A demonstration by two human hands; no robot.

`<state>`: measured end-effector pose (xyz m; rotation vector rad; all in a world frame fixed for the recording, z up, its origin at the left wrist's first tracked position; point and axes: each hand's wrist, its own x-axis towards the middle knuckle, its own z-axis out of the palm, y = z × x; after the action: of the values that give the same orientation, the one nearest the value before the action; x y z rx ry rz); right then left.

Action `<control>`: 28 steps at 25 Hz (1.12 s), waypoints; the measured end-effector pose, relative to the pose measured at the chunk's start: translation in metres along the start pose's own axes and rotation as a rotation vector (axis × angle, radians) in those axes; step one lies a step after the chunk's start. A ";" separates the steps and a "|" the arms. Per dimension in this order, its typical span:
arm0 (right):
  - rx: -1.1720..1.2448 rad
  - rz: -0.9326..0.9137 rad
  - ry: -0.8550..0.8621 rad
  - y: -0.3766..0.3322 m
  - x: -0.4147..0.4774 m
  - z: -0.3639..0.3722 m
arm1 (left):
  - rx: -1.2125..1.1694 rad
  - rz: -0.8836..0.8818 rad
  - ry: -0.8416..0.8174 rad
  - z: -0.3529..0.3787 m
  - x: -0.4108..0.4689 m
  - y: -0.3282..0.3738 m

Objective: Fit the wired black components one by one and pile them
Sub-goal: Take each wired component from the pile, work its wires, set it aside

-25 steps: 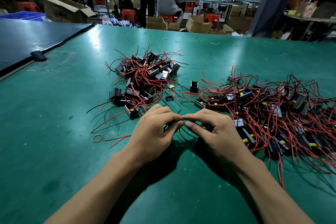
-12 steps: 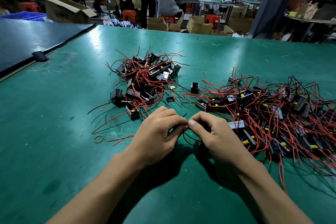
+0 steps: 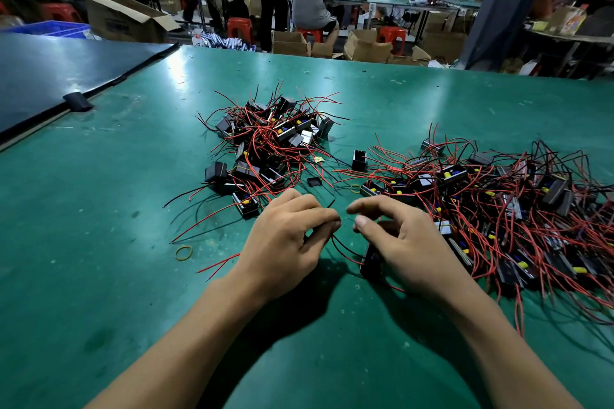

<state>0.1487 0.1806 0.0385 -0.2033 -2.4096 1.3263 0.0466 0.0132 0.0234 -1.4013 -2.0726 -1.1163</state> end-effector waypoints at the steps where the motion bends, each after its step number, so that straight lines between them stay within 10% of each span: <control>1: -0.097 -0.104 0.031 0.001 -0.001 0.000 | -0.003 -0.015 -0.006 0.000 0.000 0.000; 12: -0.419 -0.479 0.135 0.006 -0.003 0.004 | -0.014 -0.006 -0.049 -0.001 0.001 0.000; 21: 0.122 0.227 -0.041 -0.005 0.002 0.005 | 0.058 0.061 -0.053 0.001 0.001 0.006; 28: -0.058 -0.070 0.048 -0.002 -0.003 0.005 | 0.007 -0.049 0.015 0.000 0.000 0.002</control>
<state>0.1493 0.1749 0.0374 -0.1631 -2.3941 1.2083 0.0487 0.0141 0.0242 -1.3416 -2.1082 -1.1346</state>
